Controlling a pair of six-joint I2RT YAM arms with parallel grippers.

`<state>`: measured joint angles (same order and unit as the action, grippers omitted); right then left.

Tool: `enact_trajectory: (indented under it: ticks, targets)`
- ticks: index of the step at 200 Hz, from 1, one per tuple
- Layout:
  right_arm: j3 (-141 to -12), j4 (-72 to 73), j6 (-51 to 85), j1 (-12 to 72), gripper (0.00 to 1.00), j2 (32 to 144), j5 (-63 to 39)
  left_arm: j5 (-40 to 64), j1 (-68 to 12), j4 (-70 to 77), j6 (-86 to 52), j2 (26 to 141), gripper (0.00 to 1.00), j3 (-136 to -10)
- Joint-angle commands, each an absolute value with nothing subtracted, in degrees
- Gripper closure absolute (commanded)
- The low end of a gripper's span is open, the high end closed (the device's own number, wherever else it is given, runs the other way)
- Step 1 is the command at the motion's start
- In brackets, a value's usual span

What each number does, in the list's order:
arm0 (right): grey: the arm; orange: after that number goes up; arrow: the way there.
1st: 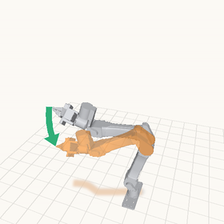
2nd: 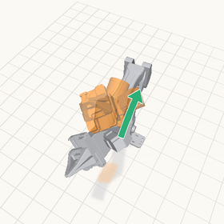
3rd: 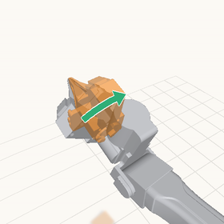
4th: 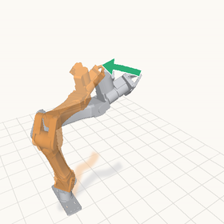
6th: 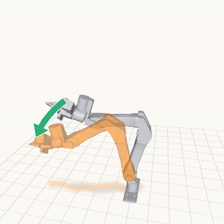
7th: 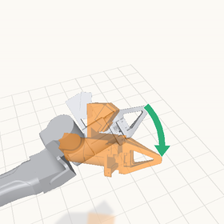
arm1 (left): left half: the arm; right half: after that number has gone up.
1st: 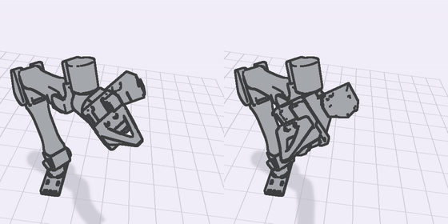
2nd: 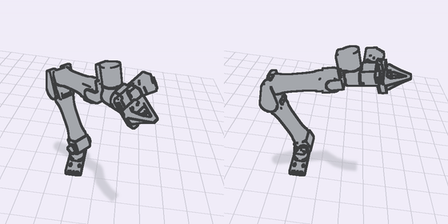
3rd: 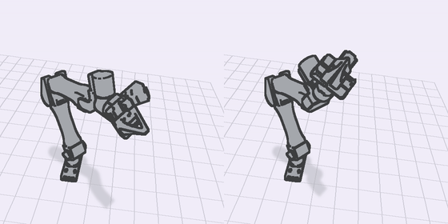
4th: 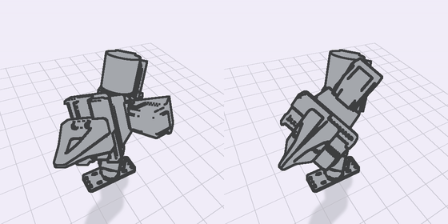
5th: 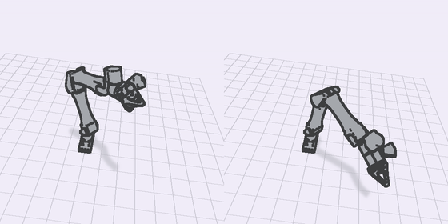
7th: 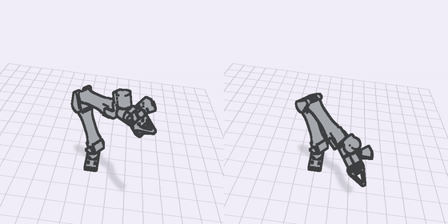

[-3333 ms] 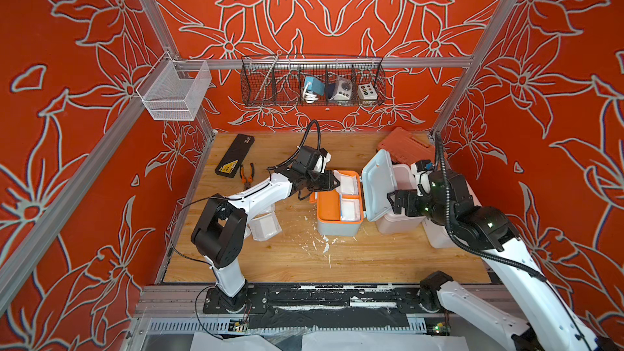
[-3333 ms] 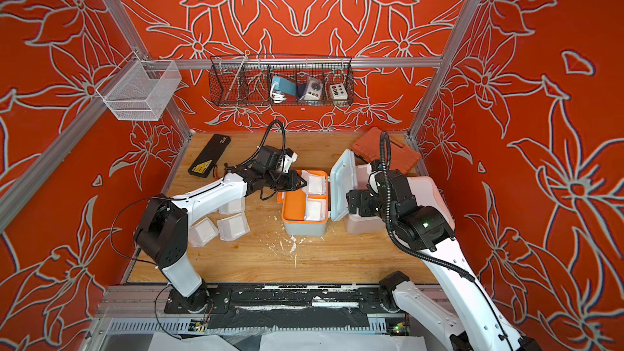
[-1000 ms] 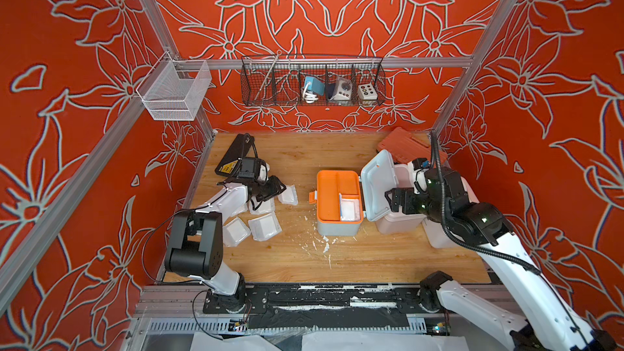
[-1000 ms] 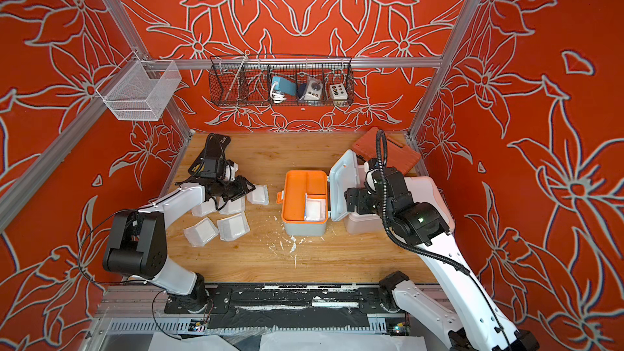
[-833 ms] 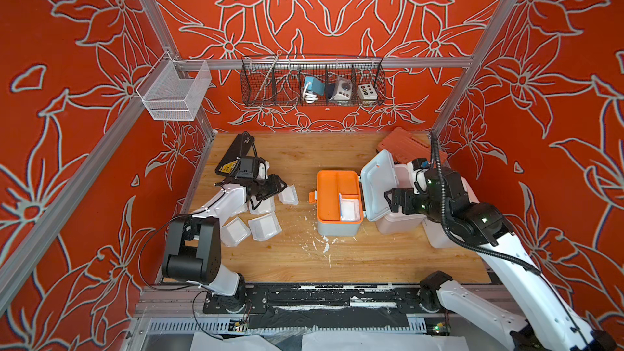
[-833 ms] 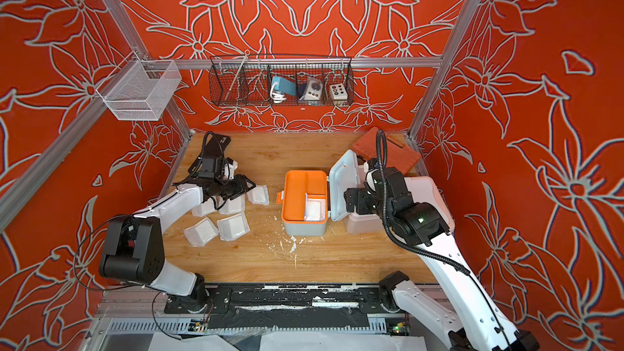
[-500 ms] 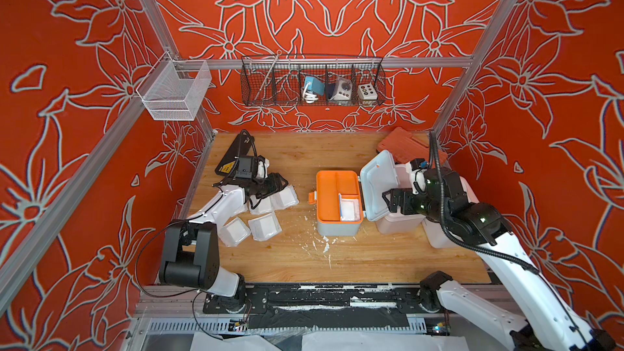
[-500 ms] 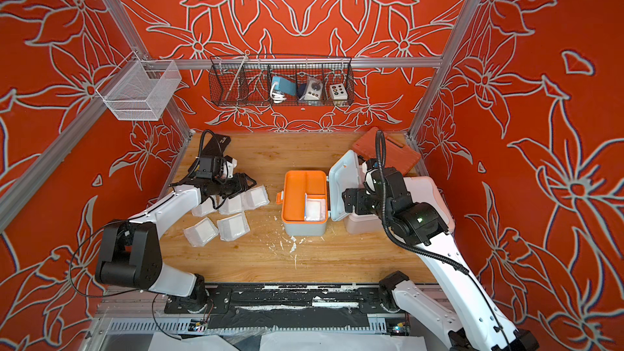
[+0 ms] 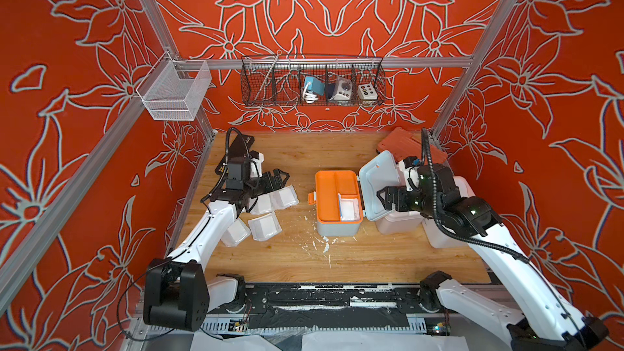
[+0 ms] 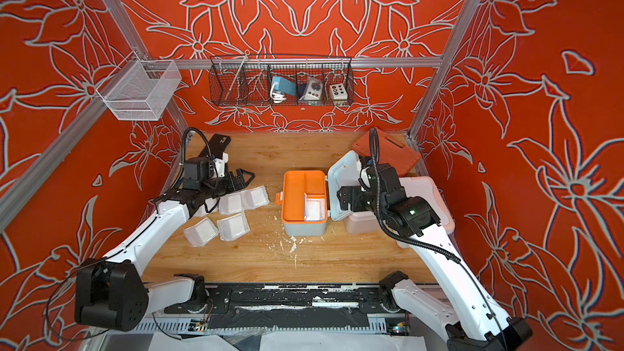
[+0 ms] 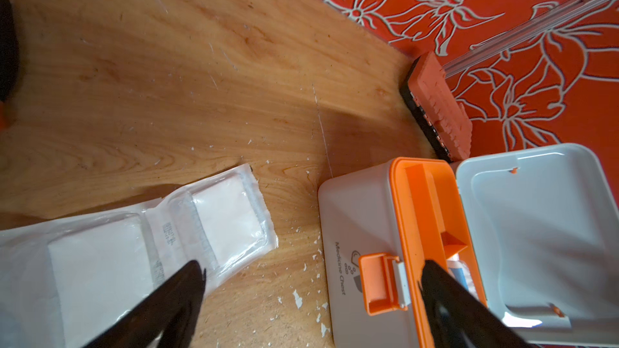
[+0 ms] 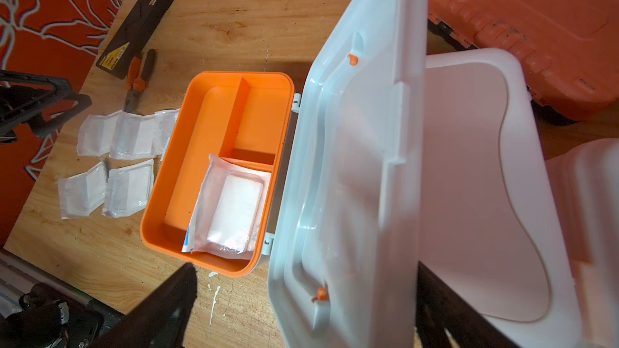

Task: Open first aid kits and take out gauze
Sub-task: Place the gauze at the center of the board, then pick up the gauze from the first aid kit.

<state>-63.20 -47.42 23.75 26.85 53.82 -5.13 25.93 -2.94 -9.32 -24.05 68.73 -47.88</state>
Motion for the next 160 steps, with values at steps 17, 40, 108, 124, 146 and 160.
enact_trajectory:
  ticks: [17,40,108,124,146,160]
  targets:
    - [-62.58,-46.14,23.90,26.46,0.02,53.68,-5.62,23.25,-2.68,-4.91,-25.70,65.30,0.02,-46.33]
    - [-62.86,-46.38,24.26,26.32,0.02,53.88,-5.89,24.57,-2.69,-1.96,-26.32,63.96,0.02,-44.63]
    - [-65.33,-48.28,26.13,25.94,0.02,52.67,0.93,31.55,-2.68,4.25,-28.90,63.12,0.02,-42.07]
    - [-65.87,-48.68,26.28,25.67,0.02,52.62,2.31,34.97,-2.66,5.30,-31.97,64.55,0.02,-42.27]
    - [-65.82,-48.44,26.78,24.97,0.02,52.39,2.83,40.52,-3.93,8.30,-35.18,67.57,0.02,-42.41]
    - [-65.83,-47.99,26.60,24.32,0.02,52.55,1.85,38.19,-7.31,6.12,-33.98,68.29,0.02,-44.32]
